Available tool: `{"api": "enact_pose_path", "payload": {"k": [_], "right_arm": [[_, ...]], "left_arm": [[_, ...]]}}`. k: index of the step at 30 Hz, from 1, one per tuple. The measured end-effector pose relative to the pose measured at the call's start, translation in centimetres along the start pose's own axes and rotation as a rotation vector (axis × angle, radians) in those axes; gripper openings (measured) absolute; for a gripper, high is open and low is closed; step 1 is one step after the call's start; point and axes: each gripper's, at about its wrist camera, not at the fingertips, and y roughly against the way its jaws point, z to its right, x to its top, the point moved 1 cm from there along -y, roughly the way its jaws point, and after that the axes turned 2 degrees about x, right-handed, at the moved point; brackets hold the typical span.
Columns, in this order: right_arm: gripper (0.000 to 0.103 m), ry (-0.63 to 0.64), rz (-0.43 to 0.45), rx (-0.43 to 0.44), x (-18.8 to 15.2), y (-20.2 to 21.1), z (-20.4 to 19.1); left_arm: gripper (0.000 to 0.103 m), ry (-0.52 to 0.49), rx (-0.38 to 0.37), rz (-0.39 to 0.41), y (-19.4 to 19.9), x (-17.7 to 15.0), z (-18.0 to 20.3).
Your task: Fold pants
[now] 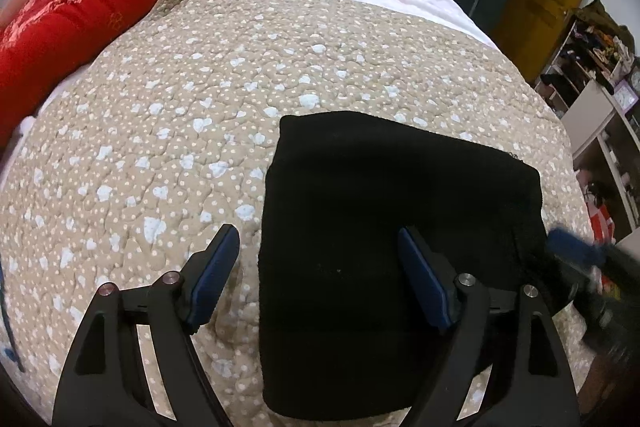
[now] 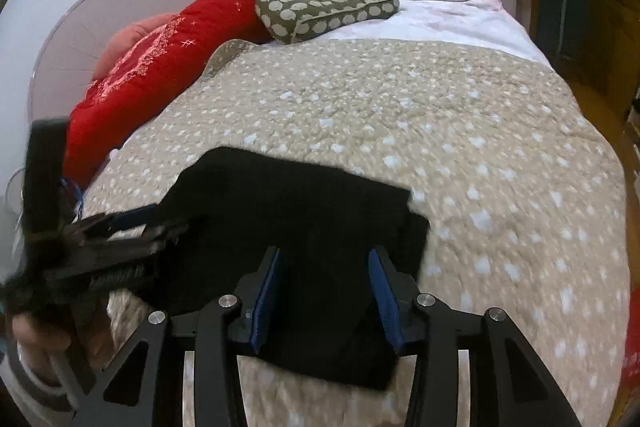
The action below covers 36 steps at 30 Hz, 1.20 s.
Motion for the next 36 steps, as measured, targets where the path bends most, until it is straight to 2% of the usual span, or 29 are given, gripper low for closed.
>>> {"api": "enact_pose_path", "payload": {"k": [2,4,8,11,18,36], "right_arm": [[0.044,0.014,-0.031,-0.035,-1.6,-0.8,0.0],[0.044,0.012,0.017,-0.042,-2.8,-0.8,0.1],[0.044,-0.014,0.022,-0.035,-2.3,0.6,0.1],[0.044,-0.038,0.084,-0.027,-2.1,2.5,-0.1],[0.044,-0.083,0.119,-0.062,-1.9,3.5,-1.1],[0.045,-0.112,0.17,-0.065,-3.3,7.7,-2.3]], "left_arm": [[0.082,0.009,-0.009,0.003,-0.1,-0.2,0.1],[0.082,0.008,0.003,0.016,0.1,-0.4,0.2],[0.082,-0.014,0.049,0.047,1.5,-0.8,0.6],[0.082,-0.027,0.066,0.062,2.7,-1.3,0.8],[0.082,-0.06,0.134,0.109,5.2,-2.7,1.3],[0.082,-0.086,0.157,0.21,10.4,-4.5,3.0]]}}
